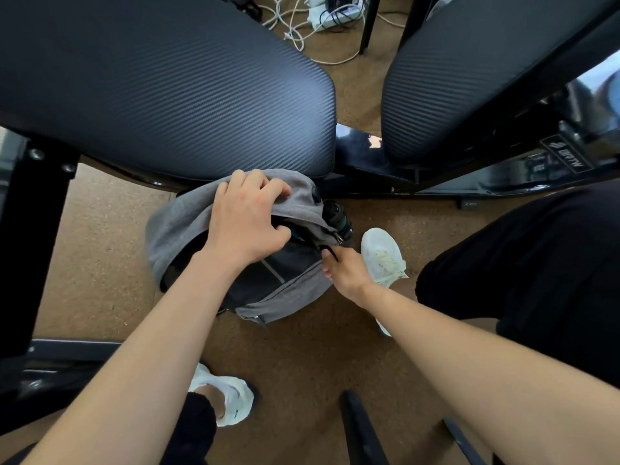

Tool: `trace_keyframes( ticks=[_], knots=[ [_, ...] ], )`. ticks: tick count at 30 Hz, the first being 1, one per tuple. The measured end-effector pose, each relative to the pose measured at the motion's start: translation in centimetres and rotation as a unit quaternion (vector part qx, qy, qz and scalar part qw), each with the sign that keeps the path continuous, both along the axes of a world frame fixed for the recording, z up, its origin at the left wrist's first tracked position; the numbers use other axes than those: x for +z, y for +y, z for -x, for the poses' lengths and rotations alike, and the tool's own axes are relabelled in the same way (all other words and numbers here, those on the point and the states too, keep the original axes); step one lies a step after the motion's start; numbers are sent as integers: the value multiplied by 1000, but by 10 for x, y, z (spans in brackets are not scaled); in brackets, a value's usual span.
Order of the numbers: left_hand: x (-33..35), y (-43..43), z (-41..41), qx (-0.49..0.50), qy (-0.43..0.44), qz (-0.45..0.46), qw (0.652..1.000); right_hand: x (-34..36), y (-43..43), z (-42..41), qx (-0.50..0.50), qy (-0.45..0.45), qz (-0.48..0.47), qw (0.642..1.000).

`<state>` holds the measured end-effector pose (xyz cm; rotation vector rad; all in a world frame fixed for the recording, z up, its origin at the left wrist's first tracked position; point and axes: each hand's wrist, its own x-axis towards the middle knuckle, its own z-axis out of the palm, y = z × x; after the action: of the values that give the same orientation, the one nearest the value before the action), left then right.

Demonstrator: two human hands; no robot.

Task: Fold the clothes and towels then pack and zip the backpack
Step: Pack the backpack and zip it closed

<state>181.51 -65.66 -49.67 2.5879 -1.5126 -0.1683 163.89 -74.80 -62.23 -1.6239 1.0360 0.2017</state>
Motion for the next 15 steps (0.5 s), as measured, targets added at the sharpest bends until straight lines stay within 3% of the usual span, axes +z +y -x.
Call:
trace_keyframes(
  ticks=[6,11,15],
  knots=[
    [4,-1,2,5,34,2,999,73,-19,-11,114,2,67,991],
    [6,0,8,4,34,2,999,154,-51,-35,238,-18,172,956],
    [9,0,10,-15,49,-19,999,192,-70,-36,265,-41,226,936]
  ],
)
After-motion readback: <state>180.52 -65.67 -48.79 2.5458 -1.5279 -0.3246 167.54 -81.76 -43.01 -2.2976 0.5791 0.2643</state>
